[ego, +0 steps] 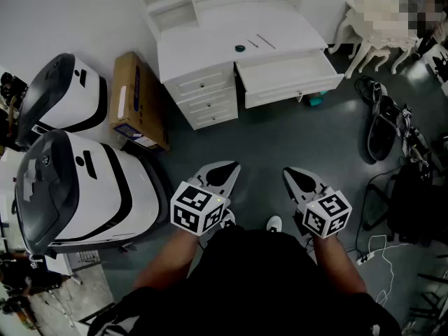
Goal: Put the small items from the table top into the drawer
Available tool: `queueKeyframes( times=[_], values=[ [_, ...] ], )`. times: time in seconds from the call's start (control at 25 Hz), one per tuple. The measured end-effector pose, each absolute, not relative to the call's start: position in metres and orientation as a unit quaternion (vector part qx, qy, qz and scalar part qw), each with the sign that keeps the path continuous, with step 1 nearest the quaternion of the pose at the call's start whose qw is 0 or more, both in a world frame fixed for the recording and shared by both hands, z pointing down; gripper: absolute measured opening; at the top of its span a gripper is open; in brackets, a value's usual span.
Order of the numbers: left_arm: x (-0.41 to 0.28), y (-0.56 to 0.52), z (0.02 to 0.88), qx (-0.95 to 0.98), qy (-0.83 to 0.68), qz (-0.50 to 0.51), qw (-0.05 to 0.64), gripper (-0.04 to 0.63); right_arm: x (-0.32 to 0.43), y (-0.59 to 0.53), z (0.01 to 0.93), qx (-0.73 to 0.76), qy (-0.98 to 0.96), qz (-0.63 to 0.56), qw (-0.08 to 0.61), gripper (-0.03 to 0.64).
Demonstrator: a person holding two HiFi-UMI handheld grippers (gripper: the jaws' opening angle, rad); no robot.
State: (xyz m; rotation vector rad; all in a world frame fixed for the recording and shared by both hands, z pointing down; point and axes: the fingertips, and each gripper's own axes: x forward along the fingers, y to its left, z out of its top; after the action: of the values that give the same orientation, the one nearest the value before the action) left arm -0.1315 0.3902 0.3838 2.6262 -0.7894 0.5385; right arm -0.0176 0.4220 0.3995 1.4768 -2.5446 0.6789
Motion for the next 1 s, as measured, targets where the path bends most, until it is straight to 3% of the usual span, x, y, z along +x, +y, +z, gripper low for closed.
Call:
queueKeyframes(
  times=[1.0],
  values=[
    [-0.135,0.401,0.395,0.925,-0.273,0.194,0.179,0.003,-0.032,0.423,0.398,0.479,-0.848,0.220,0.046,0.028]
  ],
)
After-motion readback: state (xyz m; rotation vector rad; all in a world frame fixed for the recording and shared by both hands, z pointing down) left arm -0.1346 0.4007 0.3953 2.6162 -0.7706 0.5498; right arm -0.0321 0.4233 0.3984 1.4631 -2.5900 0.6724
